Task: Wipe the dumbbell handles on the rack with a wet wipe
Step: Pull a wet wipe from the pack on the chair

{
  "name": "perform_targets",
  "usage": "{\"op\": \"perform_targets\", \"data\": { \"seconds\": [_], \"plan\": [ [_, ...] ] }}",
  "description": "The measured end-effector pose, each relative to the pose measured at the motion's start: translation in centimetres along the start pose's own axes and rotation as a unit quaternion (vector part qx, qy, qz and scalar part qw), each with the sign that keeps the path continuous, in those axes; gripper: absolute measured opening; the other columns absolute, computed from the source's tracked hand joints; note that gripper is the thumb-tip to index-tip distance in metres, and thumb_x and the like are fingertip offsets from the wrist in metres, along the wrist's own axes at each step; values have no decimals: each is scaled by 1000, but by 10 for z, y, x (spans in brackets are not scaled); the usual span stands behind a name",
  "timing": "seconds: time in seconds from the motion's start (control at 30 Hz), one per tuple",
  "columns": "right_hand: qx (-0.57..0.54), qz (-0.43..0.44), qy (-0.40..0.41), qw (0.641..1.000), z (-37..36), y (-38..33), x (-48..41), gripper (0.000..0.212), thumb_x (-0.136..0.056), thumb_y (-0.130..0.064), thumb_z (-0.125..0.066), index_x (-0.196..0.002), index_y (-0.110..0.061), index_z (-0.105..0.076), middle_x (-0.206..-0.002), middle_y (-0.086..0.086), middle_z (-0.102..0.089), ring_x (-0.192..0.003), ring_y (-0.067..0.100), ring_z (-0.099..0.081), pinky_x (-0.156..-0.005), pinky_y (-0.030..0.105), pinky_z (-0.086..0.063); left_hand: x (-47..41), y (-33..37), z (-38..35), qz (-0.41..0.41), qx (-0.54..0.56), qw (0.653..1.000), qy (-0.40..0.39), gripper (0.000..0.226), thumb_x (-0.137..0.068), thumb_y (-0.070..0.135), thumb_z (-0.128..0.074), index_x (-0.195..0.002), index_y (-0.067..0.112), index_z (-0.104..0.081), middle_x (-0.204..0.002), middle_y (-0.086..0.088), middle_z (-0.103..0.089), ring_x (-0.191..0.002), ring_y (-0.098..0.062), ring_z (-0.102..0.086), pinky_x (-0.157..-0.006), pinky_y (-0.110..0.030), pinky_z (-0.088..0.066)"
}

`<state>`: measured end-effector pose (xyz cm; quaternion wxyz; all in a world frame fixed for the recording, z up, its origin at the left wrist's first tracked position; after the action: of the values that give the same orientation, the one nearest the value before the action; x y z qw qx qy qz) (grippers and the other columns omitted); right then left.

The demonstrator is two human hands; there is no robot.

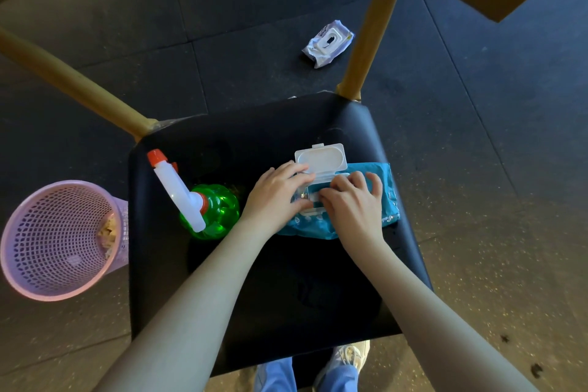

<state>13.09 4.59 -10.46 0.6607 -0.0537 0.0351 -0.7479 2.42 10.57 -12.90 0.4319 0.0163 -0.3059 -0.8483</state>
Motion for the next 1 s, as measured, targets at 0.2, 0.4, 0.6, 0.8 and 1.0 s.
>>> {"op": "perform_targets", "data": {
  "seconds": [0.2, 0.4, 0.6, 0.8, 1.0],
  "plan": [
    [42, -5, -21, 999, -2, -12, -9, 23, -49, -16, -88, -53, -19, -66, -58, -3, -55, -75, 26, -60, -89, 45, -28, 1, -4, -5, -7, 20, 1000, 14, 49, -83, 26, -69, -130, 21, -58, -143, 9, -46, -137, -10, -33, -113, -41, -25],
    [85, 46, -14, 995, -6, -21, -13, 25, -43, -12, -83, -60, -8, -64, -63, 7, -58, -77, 28, -60, -83, 43, -34, 1, -5, -7, -3, 20, 1000, 5, 48, -85, 26, -66, -132, 23, -55, -145, 10, -42, -140, -10, -27, -115, -37, -18],
    [76, 39, 40, 996, -6, -12, -2, 16, -57, -15, -57, -70, -7, -57, -74, 10, -58, -78, 29, -52, -78, 40, -34, 1, -6, -7, -8, 26, 1000, 6, 49, -86, 29, -67, -133, 22, -55, -145, 10, -43, -140, -11, -29, -115, -37, -19],
    [44, 22, 71, 996, 0, -2, 2, 18, -63, -13, -77, -72, -12, -62, -76, 5, -61, -77, 28, -58, -83, 39, -29, 0, -6, -7, -9, 21, 1000, -2, 52, -85, 29, -67, -135, 23, -53, -147, 10, -41, -141, -12, -27, -115, -37, -19],
    [11, 32, 66, 997, 0, -2, 0, 15, -64, -13, -81, -68, -15, -67, -75, 0, -63, -80, 25, -58, -87, 39, -30, 0, -5, -7, -11, 15, 1000, -4, 51, -87, 30, -65, -136, 24, -51, -147, 10, -40, -141, -11, -26, -115, -38, -20]
  ]
}}
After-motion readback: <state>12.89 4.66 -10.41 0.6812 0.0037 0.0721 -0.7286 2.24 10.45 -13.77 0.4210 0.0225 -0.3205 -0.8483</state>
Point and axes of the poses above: each hand's wrist, its own x-axis away from the middle knuckle, its own z-axis out of the back of the hand, y = z × x, the point moved 7 cm from there along -x, towards the middle knuckle
